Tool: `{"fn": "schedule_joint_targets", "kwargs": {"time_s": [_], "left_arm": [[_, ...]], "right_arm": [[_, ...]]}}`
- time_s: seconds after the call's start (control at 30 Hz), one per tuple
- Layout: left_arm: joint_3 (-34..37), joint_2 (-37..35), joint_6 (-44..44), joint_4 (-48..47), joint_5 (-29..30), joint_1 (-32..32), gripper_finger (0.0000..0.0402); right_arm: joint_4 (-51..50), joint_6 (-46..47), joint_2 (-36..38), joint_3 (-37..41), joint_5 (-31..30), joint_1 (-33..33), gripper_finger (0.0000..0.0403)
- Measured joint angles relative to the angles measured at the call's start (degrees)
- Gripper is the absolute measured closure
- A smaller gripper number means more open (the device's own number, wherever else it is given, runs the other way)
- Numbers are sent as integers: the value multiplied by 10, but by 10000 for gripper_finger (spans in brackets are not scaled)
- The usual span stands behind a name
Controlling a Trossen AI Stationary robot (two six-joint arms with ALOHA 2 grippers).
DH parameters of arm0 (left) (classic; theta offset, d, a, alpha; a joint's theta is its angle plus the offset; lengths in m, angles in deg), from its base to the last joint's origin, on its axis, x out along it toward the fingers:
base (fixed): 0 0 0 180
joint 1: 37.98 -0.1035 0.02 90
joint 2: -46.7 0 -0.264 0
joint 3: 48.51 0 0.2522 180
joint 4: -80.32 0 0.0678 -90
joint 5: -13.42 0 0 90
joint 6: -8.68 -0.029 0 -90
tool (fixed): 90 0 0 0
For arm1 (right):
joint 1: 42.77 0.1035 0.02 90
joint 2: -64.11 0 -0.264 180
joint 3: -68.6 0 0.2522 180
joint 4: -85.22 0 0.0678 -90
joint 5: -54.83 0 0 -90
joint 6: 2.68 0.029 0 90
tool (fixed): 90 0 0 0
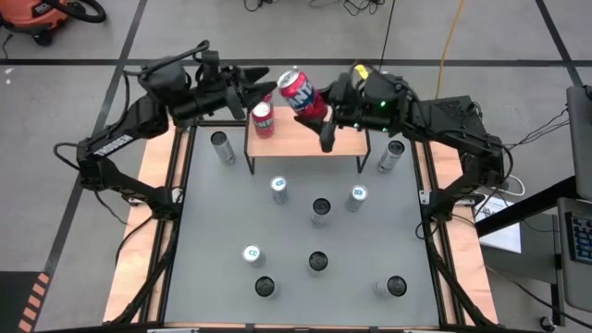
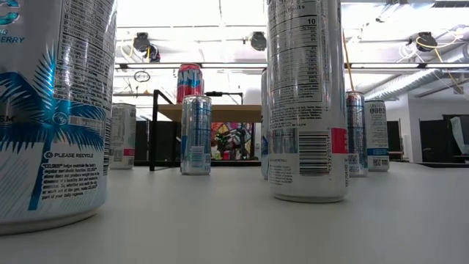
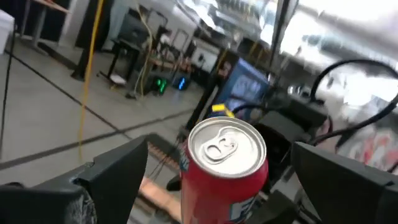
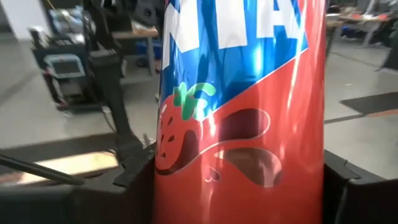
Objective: Place canned beverage on shelf
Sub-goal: Put the red soda can on the shelf aligned with the other red soda cans
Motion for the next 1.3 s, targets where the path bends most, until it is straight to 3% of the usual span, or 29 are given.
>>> {"fn": "schedule_joint_targets", "kwargs": {"time_s": [0.27,0.43,0.73,1.3], "left_arm": [[-34,0,-71,-86,-59,-6,6],[-48,-3,-84,-148,-102,-5,6],[-48,2,-117,-243,-110,12,6],[-46,12,-130,-288,-138,14,6]], "right_arm": [[-8,-40,-19,0,-89,45,142],[-10,-51,-30,0,-86,57,142],[-34,-50,-58,0,-86,76,142],[-17,-50,-69,0,-83,86,142]]}}
